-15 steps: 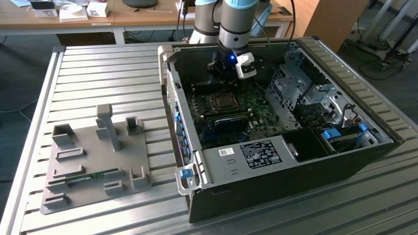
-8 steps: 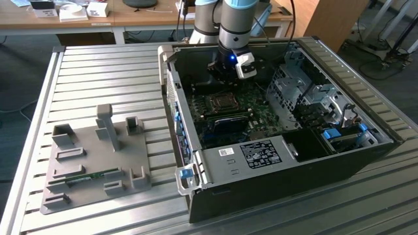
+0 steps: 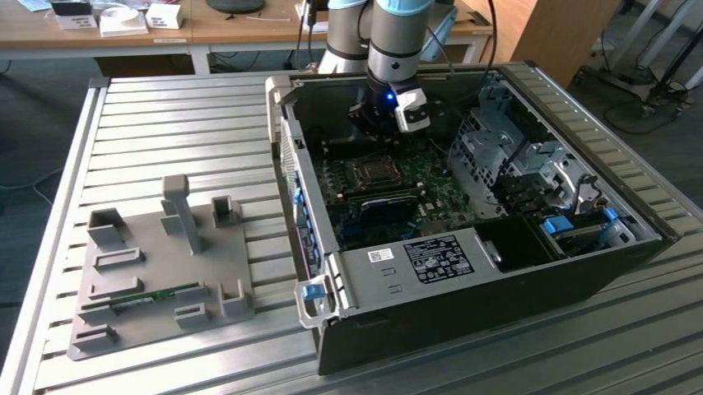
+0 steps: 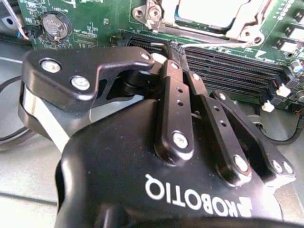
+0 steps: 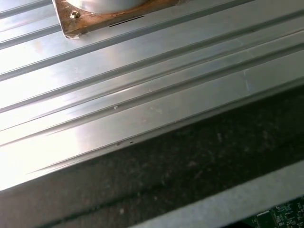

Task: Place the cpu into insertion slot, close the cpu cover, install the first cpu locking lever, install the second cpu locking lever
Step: 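Install the first cpu locking lever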

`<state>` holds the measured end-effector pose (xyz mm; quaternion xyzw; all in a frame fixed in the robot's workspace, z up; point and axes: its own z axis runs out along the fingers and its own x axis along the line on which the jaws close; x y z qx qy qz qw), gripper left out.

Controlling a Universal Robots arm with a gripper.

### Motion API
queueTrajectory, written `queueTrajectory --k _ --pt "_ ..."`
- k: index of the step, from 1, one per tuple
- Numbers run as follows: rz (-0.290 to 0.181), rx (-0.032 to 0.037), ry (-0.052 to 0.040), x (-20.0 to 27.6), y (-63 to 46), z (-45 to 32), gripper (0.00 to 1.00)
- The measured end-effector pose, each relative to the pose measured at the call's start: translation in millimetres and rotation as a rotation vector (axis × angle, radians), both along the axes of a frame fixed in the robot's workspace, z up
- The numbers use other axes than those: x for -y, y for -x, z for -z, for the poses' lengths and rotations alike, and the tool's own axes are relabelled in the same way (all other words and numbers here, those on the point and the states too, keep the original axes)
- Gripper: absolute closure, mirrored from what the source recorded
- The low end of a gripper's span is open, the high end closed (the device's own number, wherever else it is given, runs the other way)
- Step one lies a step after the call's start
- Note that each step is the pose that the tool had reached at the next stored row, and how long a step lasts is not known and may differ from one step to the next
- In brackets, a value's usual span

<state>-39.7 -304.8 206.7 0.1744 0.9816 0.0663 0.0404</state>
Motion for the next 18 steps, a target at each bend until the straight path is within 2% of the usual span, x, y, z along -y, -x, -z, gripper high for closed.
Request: queueTrajectory --k 2,11,18 --pt "0.004 -0.0001 0.003 -0.1 0.0 0.3 0.89" --pt "0.008 0.0004 0.0324 0.0 0.0 4.2 0.89" --pt "0.009 0.0004 0.033 -1.6 0.2 4.6 0.89"
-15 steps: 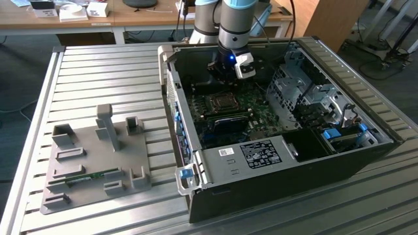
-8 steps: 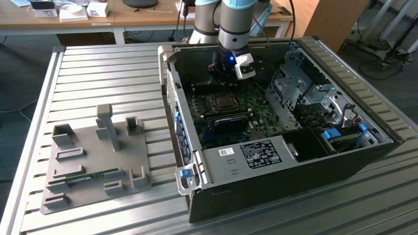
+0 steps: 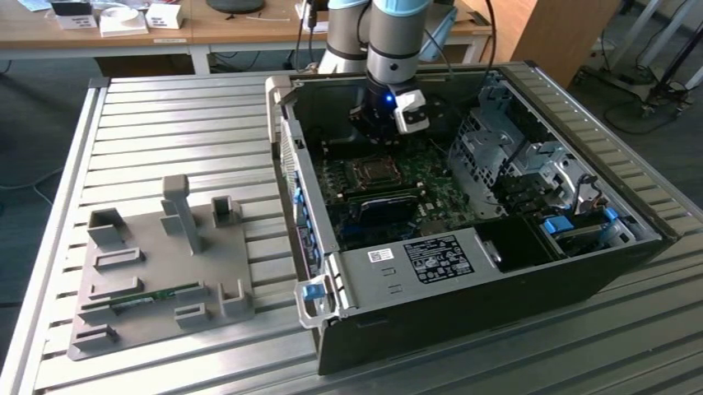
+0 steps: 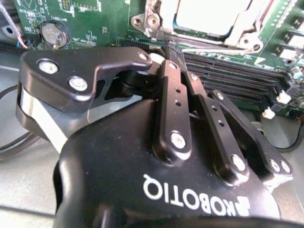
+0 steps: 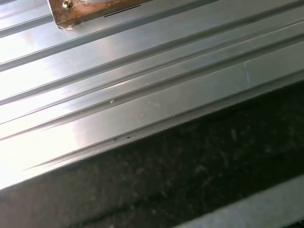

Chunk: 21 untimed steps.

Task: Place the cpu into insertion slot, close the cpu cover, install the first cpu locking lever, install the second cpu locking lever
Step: 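Install the first cpu locking lever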

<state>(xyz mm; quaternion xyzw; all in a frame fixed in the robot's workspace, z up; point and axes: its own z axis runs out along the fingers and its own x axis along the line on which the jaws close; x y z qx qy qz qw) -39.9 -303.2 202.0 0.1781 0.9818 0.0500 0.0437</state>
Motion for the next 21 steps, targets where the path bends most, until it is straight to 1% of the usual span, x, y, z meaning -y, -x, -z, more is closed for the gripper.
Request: queueTrajectory --k 9,15,17,21 --pt "0.018 0.0 -0.0001 -6.3 0.0 0.0 0.89" --pt "0.028 0.0001 -0.0001 -7.1 0.0 0.3 0.89" --pt "0.028 0.0002 0.003 -7.1 0.0 1.1 0.89" --pt "0.028 0.0002 0.0153 -6.5 0.0 3.3 0.89"
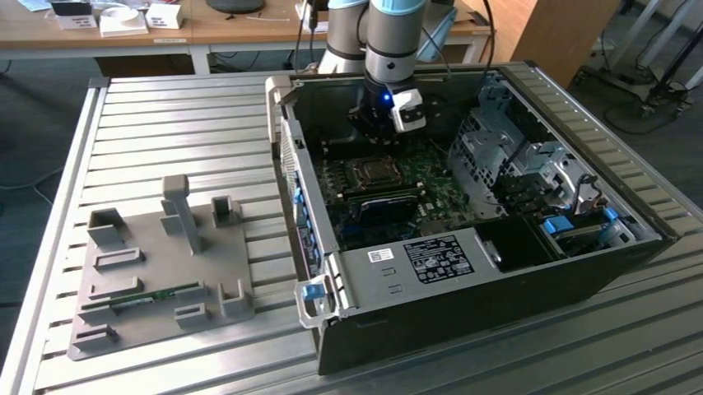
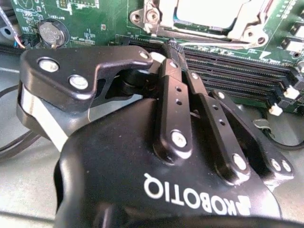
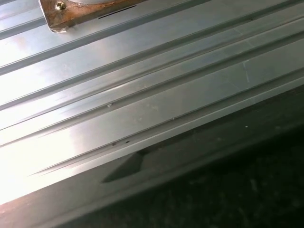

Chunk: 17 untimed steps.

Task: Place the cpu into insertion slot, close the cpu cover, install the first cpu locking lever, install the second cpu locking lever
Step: 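Install the first cpu locking lever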

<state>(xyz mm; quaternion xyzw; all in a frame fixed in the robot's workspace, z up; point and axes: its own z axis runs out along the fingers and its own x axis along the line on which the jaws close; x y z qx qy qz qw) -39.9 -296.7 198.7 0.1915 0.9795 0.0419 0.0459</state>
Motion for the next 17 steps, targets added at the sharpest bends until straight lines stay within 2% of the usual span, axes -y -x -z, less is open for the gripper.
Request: queueTrajectory --k 4,7,12,17 --pt "0.0 0.0003 0.014 0.8 0.0 1.9 0.89" --pt "0.0 0.0001 0.0304 0.9 0.0 2.1 0.89" --pt "0.001 0.0 0.0319 0.6 0.1 1.0 0.89" --pt "0.004 0.0 0.0318 -0.6 0.0 -3.5 0.89"
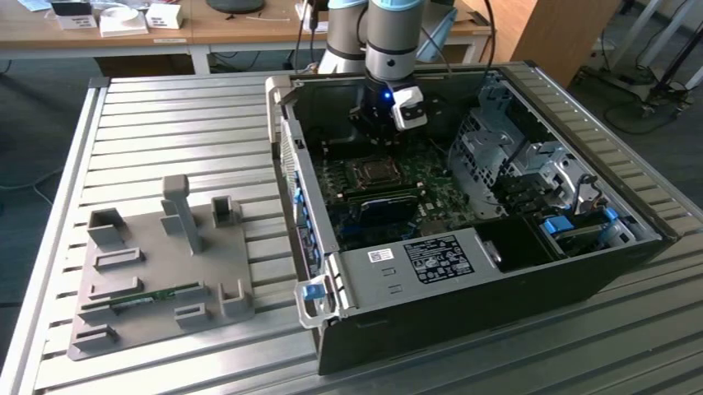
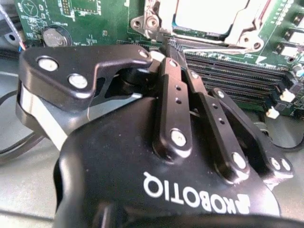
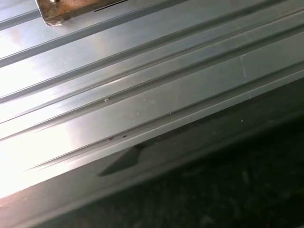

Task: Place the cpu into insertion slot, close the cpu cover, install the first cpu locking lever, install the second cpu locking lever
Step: 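Install the first cpu locking lever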

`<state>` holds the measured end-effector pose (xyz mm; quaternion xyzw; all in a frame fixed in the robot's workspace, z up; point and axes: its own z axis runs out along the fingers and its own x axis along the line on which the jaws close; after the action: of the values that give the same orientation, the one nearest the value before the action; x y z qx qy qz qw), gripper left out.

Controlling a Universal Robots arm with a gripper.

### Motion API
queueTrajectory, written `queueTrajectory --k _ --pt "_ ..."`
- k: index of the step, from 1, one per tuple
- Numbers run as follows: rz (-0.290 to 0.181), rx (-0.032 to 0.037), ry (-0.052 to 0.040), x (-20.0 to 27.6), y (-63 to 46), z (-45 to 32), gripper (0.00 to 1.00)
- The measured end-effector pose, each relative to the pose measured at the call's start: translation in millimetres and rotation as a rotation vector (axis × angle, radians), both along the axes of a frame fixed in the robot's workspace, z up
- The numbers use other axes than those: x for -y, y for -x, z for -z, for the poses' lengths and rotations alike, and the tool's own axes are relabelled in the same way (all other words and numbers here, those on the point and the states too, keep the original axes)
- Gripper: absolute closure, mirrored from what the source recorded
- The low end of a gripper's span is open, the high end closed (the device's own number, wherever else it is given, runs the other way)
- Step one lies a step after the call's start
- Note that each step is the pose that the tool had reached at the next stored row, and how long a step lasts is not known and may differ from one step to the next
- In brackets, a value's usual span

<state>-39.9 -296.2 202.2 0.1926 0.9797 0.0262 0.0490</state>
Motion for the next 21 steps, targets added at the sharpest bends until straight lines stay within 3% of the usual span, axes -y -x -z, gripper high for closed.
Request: queueTrajectory --k 6,10,15,21 --pt "0.005 0.0 -0.0014 -1.1 0.0 -3.4 0.89" --pt "0.009 -0.0001 -0.0111 -1.8 0.6 -3.6 0.89" --pt "0.011 -0.0001 -0.0302 -2.0 1.0 -3.6 0.89" --pt "0.011 0.0019 -0.0322 -1.8 1.5 -3.2 0.89"
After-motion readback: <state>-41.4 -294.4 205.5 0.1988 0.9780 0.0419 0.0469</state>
